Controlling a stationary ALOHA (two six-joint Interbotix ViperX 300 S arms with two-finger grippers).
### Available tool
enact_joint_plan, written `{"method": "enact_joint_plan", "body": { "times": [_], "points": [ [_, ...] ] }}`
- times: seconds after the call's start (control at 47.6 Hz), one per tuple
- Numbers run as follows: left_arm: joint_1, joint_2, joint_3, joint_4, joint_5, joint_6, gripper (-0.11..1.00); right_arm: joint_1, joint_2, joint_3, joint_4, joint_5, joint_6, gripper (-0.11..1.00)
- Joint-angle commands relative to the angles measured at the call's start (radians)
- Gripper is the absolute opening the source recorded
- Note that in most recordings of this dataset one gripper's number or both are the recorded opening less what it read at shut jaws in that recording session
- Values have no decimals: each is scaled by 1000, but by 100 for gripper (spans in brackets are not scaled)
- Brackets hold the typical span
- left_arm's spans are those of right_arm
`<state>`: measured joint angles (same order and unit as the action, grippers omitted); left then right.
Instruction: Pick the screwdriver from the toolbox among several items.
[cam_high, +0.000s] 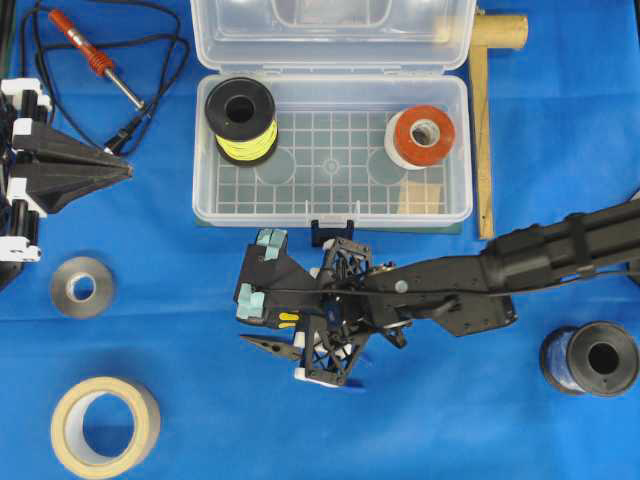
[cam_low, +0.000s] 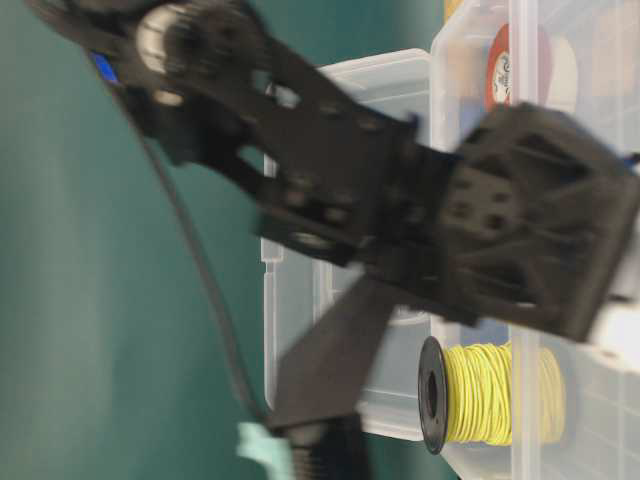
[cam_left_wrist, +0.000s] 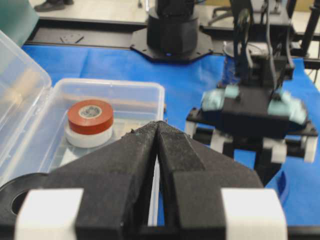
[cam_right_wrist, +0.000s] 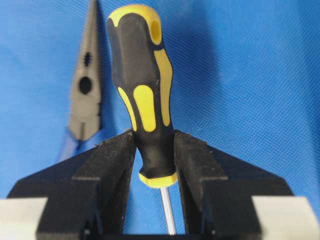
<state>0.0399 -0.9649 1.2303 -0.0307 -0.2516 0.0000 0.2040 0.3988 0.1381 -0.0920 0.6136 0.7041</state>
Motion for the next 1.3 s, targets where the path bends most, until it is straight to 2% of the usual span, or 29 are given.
{"method": "enact_joint_plan", "body": {
  "times": [0.0, 0.357, 0.504, 0.567, 0.672, 0.777, 0.945, 1.281],
  "points": [
    [3, 5, -9, 0, -3, -2, 0, -8, -11, -25, 2, -12, 5, 26],
    [3, 5, -9, -2, 9, -2, 0, -9, -12, -25, 2, -3, 20, 28],
    [3, 5, -11, 0, 20, -2, 0, -9, -86, -17, -17, 57, 11, 72],
    [3, 5, -9, 0, 20, -3, 0, -8, -137, -8, -40, 89, 11, 82],
    [3, 3, -11, -2, 20, -3, 0, -9, -255, 26, -107, 138, 15, 76],
    [3, 0, -11, -2, 21, -6, 0, -9, -373, 77, -164, 150, 15, 76],
    [3, -3, -12, -3, 21, -6, 0, -5, -594, 227, -247, 133, 15, 76],
    [3, -3, -11, -3, 21, -11, 0, 5, -1057, 641, -302, -64, 18, 76]
  ]
}}
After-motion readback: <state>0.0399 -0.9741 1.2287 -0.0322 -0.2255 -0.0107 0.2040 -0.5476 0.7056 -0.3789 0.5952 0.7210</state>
